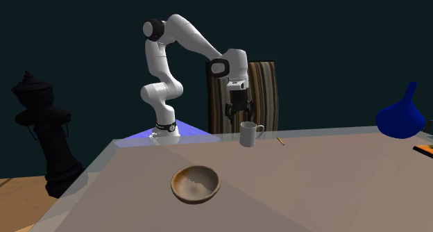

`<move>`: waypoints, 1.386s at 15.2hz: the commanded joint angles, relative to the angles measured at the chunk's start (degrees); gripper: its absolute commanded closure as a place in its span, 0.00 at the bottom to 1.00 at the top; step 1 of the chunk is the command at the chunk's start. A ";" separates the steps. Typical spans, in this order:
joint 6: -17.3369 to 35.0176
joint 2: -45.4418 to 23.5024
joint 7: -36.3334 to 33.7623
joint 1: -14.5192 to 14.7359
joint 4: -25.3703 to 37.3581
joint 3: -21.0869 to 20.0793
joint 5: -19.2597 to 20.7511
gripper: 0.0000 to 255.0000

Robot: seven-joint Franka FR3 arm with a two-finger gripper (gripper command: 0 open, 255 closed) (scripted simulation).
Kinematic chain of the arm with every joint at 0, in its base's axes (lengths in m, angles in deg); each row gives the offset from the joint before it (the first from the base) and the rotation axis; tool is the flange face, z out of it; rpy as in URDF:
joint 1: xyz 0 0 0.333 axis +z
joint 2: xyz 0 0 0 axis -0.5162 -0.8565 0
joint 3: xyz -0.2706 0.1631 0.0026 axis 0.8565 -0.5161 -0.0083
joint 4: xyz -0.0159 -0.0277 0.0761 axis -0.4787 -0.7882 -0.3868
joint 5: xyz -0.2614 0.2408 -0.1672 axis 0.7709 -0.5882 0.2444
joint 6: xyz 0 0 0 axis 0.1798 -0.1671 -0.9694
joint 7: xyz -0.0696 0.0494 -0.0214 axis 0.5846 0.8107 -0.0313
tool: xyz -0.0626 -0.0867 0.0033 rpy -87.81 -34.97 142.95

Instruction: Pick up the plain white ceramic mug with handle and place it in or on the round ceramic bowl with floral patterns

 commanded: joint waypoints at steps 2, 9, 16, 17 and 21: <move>2.60 -2.66 -1.91 -0.47 -0.06 -0.48 1.38 0.00; 6.93 -6.39 -3.64 -1.08 -0.96 -0.73 3.82 0.00; 6.92 -6.38 -3.64 -1.08 -0.95 -0.73 3.82 1.00; 6.92 -6.38 -3.64 -1.08 -0.95 -0.73 3.82 1.00; 6.92 -6.38 -3.64 -1.08 -0.95 -0.73 3.82 1.00</move>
